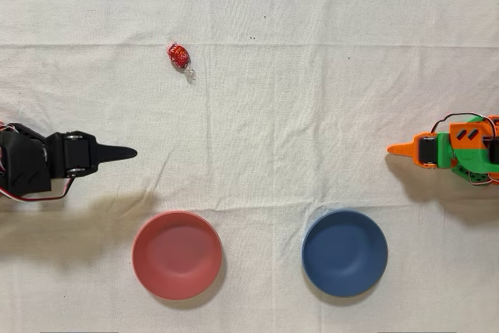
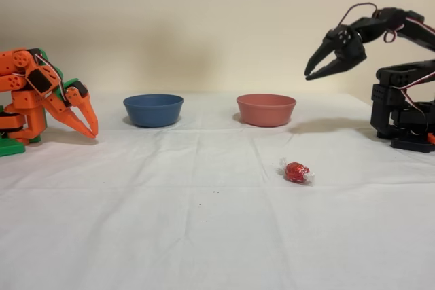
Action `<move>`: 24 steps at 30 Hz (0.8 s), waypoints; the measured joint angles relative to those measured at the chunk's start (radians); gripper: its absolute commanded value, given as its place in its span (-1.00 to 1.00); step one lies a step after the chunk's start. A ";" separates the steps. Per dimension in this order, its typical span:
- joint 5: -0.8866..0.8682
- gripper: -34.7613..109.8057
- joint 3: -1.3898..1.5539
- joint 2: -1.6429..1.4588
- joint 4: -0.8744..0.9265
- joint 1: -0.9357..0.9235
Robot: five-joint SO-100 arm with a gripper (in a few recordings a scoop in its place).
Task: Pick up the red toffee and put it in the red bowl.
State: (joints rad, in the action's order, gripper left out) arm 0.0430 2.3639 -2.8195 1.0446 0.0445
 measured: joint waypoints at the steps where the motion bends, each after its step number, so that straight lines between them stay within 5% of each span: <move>1: -0.003 -0.52 -0.041 0.032 0.014 0.021; 24: -0.158 -0.51 -0.698 0.811 0.163 0.364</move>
State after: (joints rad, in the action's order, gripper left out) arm -0.1150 1.6659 -2.0080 1.2072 0.4080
